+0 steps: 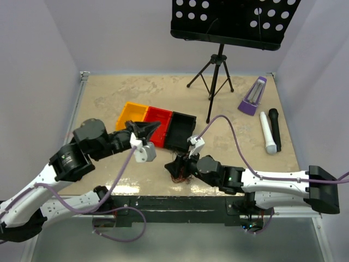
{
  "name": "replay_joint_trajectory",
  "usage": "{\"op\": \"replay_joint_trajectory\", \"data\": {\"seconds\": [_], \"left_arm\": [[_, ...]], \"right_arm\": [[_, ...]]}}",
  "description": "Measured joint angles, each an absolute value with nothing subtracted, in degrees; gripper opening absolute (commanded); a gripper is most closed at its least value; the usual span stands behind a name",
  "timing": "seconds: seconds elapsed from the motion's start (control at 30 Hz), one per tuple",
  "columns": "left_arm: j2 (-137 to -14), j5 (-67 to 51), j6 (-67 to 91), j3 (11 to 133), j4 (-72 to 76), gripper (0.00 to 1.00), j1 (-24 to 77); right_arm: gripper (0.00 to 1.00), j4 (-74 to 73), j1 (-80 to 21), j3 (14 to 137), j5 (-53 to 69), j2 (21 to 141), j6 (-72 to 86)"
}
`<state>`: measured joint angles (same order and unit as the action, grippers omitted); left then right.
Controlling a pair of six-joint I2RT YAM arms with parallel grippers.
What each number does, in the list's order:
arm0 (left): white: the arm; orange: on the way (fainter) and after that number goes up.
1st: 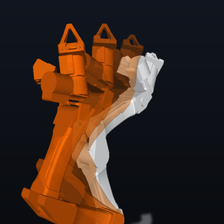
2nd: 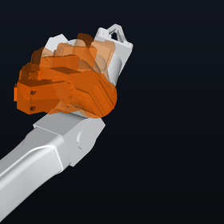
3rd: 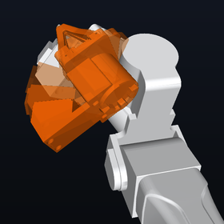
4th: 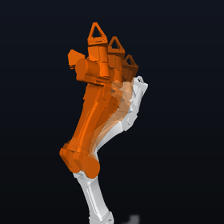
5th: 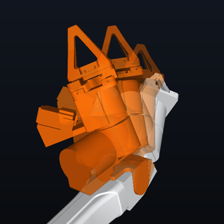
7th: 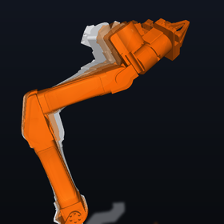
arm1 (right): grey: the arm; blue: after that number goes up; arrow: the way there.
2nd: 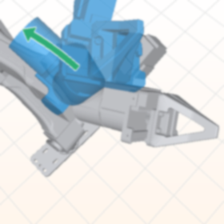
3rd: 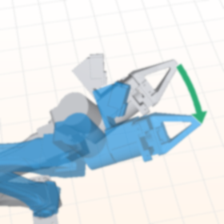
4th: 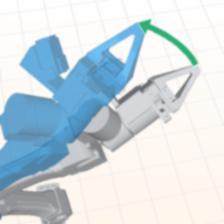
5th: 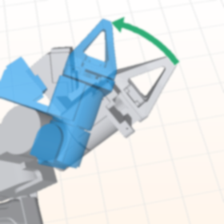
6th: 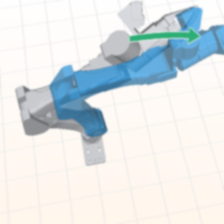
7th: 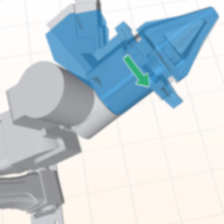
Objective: Untangle the cables
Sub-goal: Untie the cable.
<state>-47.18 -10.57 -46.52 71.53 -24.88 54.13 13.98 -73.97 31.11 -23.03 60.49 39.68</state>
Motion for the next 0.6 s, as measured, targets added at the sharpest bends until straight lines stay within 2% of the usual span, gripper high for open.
{"op": "replay_joint_trajectory", "data": {"seconds": [0.23,0.43,0.6], "left_arm": [[-42.44,-5.63,-49.60,56.95,-33.23,0.00,54.06],[-38.68,0.71,-53.01,48.27,-41.12,0.00,54.06],[-37.06,7.40,-53.63,41.04,-46.19,0.00,53.84]], "right_arm": [[0.68,8.69,-73.97,28.34,-22.94,59.88,42.70],[0.73,4.34,-73.97,27.64,-22.81,58.94,45.19],[0.66,2.28,-73.97,29.65,-21.15,62.61,45.34]]}}
